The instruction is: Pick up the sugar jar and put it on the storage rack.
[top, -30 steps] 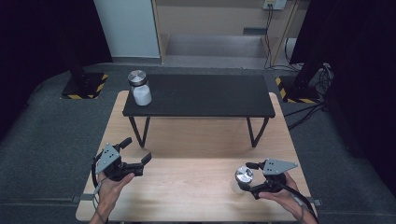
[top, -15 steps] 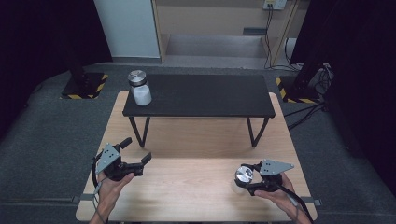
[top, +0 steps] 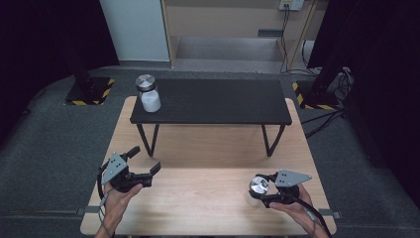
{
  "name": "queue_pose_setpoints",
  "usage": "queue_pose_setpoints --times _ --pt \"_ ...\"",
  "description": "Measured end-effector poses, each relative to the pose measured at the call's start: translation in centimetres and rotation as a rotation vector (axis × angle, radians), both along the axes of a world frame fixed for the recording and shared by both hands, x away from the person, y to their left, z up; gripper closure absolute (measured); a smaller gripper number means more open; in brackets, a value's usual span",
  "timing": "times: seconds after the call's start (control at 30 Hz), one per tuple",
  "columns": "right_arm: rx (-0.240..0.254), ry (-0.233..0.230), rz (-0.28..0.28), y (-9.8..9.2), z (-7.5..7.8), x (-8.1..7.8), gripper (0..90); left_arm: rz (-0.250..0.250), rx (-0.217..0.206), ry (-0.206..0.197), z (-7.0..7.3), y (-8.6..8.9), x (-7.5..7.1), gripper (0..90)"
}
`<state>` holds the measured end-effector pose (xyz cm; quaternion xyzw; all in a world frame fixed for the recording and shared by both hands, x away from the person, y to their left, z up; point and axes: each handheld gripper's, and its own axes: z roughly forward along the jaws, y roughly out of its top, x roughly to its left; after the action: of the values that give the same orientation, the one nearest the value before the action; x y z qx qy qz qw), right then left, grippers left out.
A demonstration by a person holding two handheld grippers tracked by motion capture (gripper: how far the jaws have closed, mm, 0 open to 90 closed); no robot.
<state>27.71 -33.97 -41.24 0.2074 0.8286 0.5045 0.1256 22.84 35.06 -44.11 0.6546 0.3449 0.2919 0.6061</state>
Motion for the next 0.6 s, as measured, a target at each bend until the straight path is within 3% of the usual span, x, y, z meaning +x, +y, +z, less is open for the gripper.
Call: queue_pose_setpoints --times 0.3,0.6 --pt "0.022 -0.018 -0.019 0.0 0.9 -0.8 34.9 0.004 -0.003 -0.002 0.0 0.1 -0.1 1.0" --pt "0.059 -0.051 -0.057 -0.2 4.1 -1.7 34.9 0.005 -0.003 -0.002 0.0 0.1 -0.1 1.0"
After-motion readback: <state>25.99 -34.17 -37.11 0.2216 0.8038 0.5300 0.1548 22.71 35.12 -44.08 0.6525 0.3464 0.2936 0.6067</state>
